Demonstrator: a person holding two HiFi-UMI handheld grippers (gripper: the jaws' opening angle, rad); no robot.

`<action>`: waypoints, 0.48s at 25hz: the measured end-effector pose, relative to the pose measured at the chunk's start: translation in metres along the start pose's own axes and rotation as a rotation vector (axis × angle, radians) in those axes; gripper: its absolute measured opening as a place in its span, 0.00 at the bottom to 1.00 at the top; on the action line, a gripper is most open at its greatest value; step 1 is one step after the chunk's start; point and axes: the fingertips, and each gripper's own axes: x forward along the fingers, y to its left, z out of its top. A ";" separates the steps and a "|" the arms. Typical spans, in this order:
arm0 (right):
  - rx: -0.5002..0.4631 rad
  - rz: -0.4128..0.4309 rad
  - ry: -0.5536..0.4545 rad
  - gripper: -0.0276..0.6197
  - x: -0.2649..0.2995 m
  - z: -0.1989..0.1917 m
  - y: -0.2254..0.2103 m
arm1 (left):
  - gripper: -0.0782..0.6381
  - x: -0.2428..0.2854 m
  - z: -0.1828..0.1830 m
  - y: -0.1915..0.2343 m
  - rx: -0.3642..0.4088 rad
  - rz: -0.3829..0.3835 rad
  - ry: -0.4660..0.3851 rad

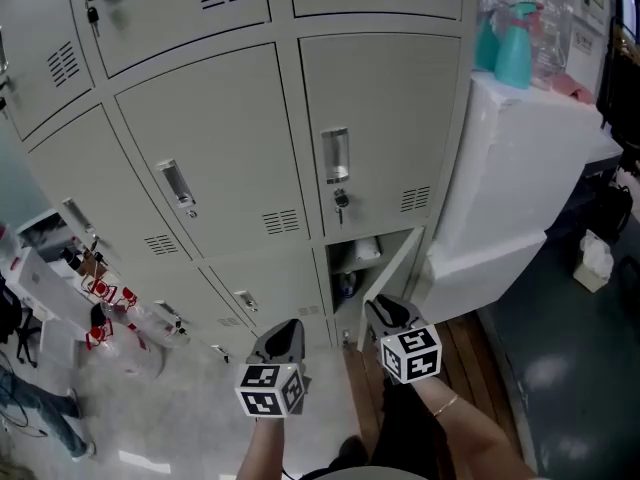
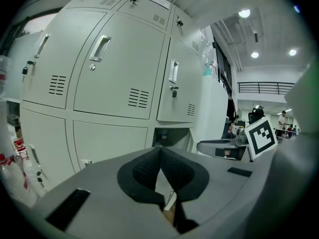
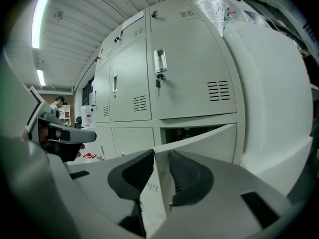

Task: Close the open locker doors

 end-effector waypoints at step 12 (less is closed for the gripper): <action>-0.035 0.069 0.009 0.19 0.060 0.014 0.012 | 0.14 0.004 0.000 0.036 -0.034 0.097 -0.004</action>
